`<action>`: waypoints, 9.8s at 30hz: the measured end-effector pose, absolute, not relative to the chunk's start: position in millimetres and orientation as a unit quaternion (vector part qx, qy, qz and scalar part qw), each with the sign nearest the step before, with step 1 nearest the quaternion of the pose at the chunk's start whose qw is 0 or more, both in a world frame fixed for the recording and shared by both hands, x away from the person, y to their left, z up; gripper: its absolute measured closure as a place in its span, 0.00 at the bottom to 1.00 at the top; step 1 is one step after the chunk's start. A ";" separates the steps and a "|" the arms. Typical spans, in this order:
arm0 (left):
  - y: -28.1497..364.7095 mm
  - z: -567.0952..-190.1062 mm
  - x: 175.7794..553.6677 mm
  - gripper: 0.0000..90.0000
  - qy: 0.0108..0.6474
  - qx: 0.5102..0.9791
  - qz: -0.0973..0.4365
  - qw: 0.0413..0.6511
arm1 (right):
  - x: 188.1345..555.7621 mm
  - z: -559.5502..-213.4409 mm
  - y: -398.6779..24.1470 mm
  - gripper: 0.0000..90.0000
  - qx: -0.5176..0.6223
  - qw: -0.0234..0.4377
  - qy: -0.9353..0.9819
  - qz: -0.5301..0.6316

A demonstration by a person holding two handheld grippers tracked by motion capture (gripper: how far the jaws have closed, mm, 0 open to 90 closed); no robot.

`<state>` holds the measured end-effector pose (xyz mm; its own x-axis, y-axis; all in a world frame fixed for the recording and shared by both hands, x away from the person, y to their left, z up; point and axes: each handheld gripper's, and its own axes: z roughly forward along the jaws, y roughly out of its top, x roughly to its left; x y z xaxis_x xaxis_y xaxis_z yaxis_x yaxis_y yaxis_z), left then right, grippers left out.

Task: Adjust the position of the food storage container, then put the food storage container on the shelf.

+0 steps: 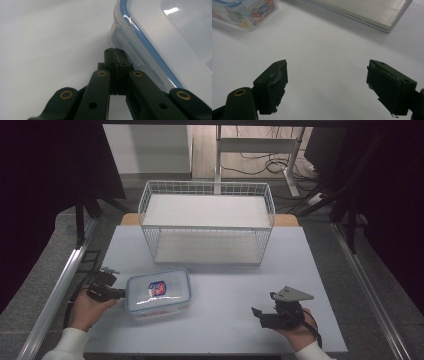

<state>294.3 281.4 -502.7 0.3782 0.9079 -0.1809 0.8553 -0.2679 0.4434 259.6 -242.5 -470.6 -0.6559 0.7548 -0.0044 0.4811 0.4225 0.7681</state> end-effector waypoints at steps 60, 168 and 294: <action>176.2 -479.0 305.7 1.00 0.467 0.817 0.043 0.335 | 260.5 -471.5 -245.1 0.19 0.373 0.179 0.822 0.390; 155.3 -514.8 314.2 0.29 0.493 0.733 -0.146 0.446 | 363.4 -499.1 -208.9 0.13 0.438 -0.110 0.788 0.419; 189.5 -507.3 411.1 0.52 0.504 0.692 -0.097 0.508 | 429.8 -497.7 -191.7 0.51 0.519 -0.067 0.677 0.517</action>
<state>411.1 189.5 -507.3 0.4727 0.5989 -0.6464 0.7962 0.0242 0.6046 429.8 -191.7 -497.7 -0.4525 0.6330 0.6281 0.7724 -0.0739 0.6309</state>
